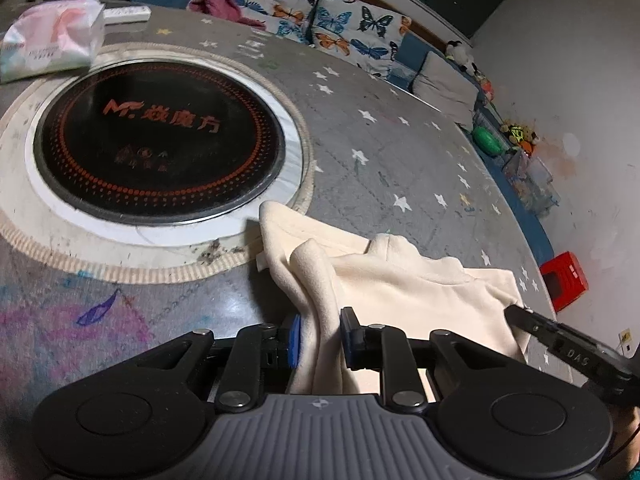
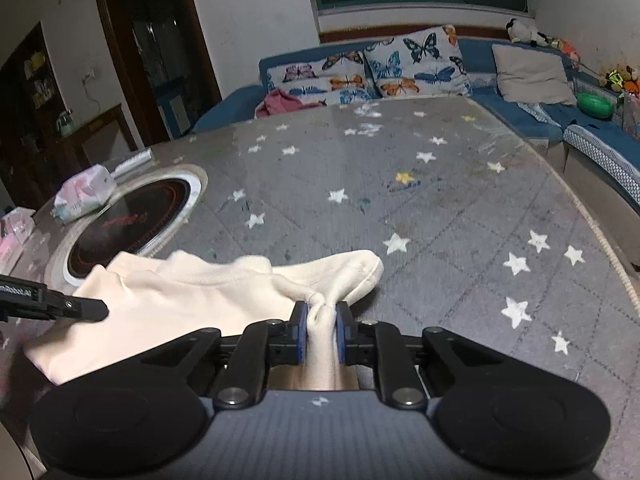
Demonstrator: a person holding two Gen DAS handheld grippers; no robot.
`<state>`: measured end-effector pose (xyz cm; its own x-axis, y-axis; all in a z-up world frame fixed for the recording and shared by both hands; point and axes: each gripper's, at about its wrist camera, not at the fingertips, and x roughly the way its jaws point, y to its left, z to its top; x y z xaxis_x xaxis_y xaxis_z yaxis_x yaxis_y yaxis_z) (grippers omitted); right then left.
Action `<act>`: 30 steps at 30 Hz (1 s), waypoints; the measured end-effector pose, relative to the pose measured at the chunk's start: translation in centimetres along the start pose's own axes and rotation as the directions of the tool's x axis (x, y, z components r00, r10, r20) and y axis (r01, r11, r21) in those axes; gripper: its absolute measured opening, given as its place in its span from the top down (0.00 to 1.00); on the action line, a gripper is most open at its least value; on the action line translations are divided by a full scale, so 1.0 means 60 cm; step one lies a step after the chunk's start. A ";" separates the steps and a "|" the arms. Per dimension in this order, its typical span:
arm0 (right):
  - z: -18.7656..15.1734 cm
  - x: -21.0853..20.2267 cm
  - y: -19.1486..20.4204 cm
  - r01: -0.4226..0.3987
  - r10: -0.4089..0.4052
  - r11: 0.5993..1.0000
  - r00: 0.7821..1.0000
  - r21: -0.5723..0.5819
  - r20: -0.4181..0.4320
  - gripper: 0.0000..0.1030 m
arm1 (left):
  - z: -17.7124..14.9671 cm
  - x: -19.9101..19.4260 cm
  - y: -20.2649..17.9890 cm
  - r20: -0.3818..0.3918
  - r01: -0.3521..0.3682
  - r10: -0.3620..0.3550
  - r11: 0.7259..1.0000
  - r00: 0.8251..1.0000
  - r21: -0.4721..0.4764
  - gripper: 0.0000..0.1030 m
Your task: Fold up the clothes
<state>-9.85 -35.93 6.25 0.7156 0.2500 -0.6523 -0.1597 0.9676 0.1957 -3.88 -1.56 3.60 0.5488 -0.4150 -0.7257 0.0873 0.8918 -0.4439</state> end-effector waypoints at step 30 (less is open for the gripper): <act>-0.011 0.012 -0.050 0.090 -0.089 0.995 0.996 0.054 -0.019 0.79 | 0.003 0.040 -0.056 0.007 -0.052 0.051 0.986 0.999 0.157 0.64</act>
<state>-9.32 -38.61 4.74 0.7136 0.1638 -0.6811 -0.0579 0.9828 0.1756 -2.70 -5.50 3.46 0.5586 -0.3673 -0.7437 0.1879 0.9293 -0.3179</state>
